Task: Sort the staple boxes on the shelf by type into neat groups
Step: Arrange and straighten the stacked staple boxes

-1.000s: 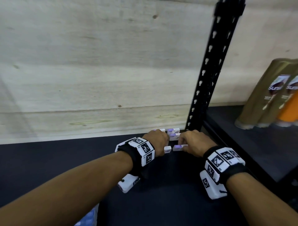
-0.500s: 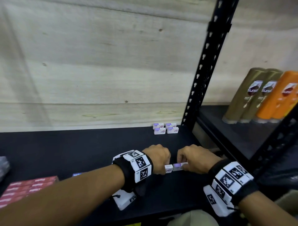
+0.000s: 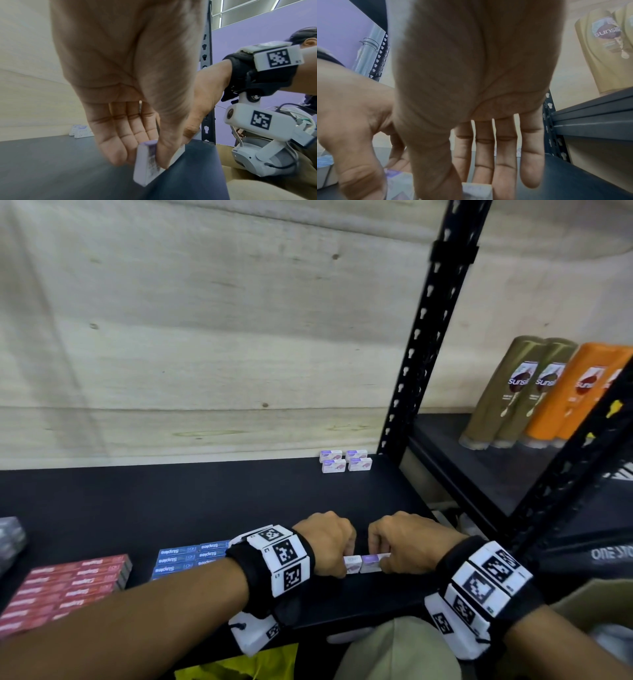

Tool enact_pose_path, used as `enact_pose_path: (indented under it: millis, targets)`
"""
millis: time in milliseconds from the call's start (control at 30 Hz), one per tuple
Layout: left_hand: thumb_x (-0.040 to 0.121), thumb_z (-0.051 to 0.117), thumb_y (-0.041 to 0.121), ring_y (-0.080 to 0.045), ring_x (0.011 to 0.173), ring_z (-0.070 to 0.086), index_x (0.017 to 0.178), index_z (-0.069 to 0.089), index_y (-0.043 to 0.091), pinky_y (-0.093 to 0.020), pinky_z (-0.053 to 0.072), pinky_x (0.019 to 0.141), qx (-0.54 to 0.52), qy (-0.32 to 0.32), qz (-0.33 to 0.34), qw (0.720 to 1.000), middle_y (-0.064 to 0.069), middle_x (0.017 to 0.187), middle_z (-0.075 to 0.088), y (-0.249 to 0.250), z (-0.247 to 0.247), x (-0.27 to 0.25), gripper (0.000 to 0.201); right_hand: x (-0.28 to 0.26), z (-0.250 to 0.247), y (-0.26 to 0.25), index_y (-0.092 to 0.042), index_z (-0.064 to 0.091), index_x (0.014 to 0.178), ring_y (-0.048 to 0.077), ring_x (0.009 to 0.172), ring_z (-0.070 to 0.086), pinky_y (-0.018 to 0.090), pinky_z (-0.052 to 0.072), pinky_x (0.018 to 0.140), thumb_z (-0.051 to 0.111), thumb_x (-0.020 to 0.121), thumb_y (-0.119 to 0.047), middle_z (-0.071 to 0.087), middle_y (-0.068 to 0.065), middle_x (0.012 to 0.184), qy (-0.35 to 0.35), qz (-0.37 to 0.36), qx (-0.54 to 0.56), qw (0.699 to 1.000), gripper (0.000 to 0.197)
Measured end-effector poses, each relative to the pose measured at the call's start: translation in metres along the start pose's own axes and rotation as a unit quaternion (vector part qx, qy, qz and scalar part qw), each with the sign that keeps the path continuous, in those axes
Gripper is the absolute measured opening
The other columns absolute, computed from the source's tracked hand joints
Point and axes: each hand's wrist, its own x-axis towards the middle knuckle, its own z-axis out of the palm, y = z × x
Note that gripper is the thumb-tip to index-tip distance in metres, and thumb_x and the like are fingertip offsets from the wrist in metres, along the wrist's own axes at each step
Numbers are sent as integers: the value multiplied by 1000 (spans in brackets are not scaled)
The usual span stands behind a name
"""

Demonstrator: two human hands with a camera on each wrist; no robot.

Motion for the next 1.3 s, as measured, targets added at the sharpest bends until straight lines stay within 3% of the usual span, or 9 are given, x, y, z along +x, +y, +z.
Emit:
enact_pose_path:
  millis: [867, 1067, 1300]
  targets:
    - [77, 76, 18, -21, 85, 67, 98, 67, 15, -38, 59, 76, -15, -15, 6, 1000, -3, 94, 70, 1, 4, 9, 22, 4, 3, 4, -32, 64, 96, 10, 90, 62, 34, 55, 85, 70, 83, -24, 64, -13, 96, 4, -20, 22, 1000, 16]
    - [70, 85, 35, -12, 86, 64, 102, 63, 24, -28, 54, 73, -35, -50, 6, 998, 5, 96, 72, -10, -3, 17, 41, 6, -4, 12, -33, 64, 105, 6, 91, 62, 27, 53, 80, 73, 84, -31, 64, -15, 98, -21, -29, 33, 999, 23]
    - [71, 81, 48, -11, 89, 62, 99, 65, 27, -27, 52, 79, -29, 14, -56, 998, 11, 98, 66, -35, -40, 41, 39, 28, -39, 30, -33, 64, 104, 6, 88, 64, 29, 52, 88, 71, 87, -37, 68, -13, 96, 10, -8, 44, 999, 19]
